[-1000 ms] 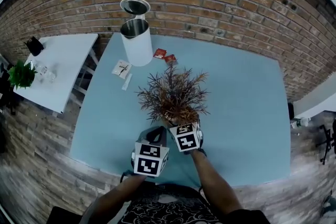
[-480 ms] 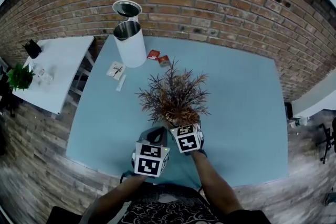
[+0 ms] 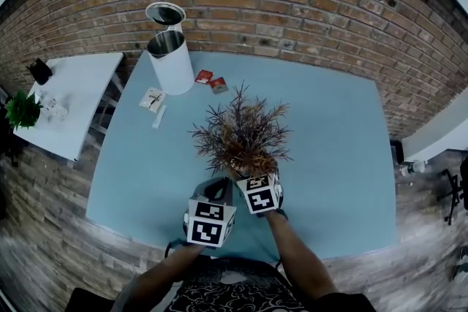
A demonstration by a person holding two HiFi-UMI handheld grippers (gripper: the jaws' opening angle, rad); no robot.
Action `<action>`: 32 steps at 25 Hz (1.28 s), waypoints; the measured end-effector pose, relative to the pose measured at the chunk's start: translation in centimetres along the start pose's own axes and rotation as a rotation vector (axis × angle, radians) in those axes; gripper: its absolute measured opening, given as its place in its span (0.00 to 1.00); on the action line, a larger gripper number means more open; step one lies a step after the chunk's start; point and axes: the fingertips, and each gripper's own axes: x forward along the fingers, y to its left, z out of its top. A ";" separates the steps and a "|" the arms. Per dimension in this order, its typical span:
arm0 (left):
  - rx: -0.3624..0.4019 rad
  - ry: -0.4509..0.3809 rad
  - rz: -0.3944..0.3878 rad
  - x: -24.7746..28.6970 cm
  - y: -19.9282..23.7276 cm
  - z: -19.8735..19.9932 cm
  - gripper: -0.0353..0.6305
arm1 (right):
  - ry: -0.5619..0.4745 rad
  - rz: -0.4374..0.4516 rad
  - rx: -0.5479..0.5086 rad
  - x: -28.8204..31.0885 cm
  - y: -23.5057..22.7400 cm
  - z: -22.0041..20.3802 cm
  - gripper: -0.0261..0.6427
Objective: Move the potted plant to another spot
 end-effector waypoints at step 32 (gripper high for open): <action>0.013 -0.014 0.013 3.6 -8.2 1.0 0.06 | -0.041 0.002 0.000 -3.7 -7.4 -3.0 0.72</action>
